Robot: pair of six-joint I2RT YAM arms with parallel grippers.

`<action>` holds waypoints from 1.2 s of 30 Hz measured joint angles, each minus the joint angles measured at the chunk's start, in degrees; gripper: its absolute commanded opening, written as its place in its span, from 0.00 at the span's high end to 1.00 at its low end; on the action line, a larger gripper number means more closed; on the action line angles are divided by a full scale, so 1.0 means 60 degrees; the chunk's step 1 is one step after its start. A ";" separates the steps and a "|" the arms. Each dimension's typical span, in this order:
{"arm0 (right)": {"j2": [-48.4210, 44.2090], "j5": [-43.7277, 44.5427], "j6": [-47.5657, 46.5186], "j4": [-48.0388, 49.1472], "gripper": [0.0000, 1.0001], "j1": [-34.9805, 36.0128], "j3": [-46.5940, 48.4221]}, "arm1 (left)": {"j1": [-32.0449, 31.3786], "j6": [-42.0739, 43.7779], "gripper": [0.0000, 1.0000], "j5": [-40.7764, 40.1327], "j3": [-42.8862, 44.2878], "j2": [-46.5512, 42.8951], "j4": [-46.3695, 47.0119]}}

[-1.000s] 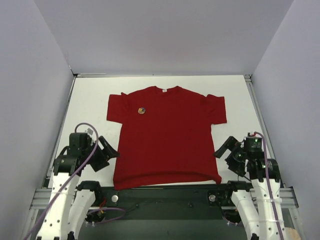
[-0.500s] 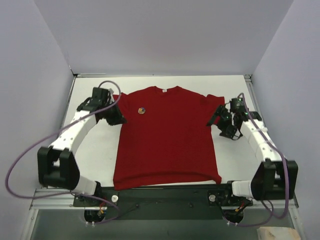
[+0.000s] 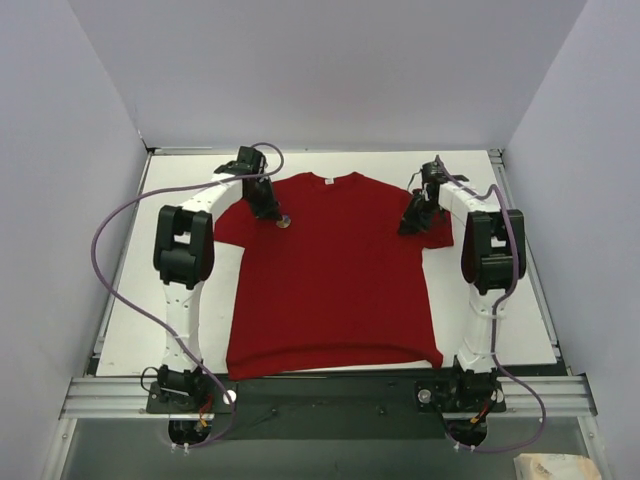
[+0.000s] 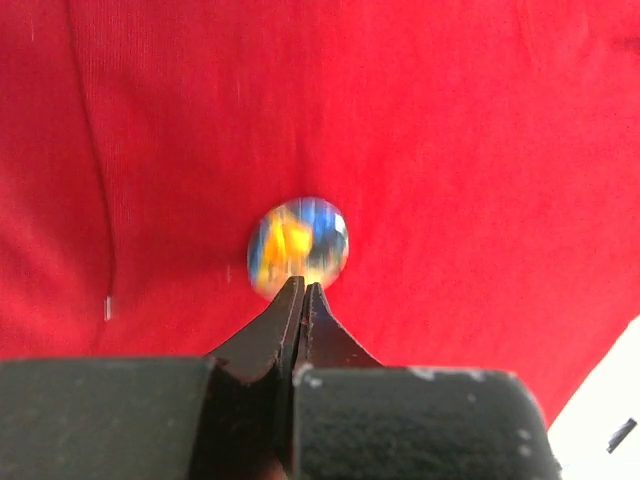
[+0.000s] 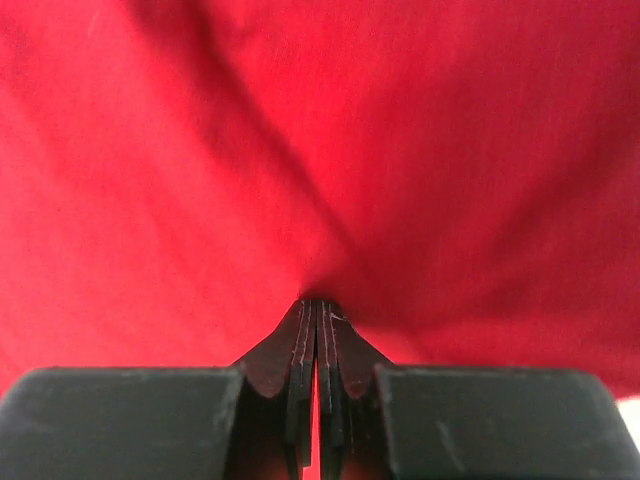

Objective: Pin the brooch onto the clothing

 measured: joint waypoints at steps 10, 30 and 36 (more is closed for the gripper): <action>0.2393 -0.0153 0.0011 -0.1089 1.00 -0.0441 0.3734 | 0.0091 0.0025 1.00 -0.0040 0.4116 0.2772 -0.1344; 0.4623 -0.0816 0.0240 -0.2047 1.00 -0.0612 0.7559 | 0.1144 -0.0798 0.96 0.1326 0.6838 0.4528 -0.1035; 0.3490 -0.0805 0.0069 -0.1876 1.00 -0.0616 0.6696 | 0.1122 -0.0663 0.82 0.1406 0.5249 0.3067 -0.0506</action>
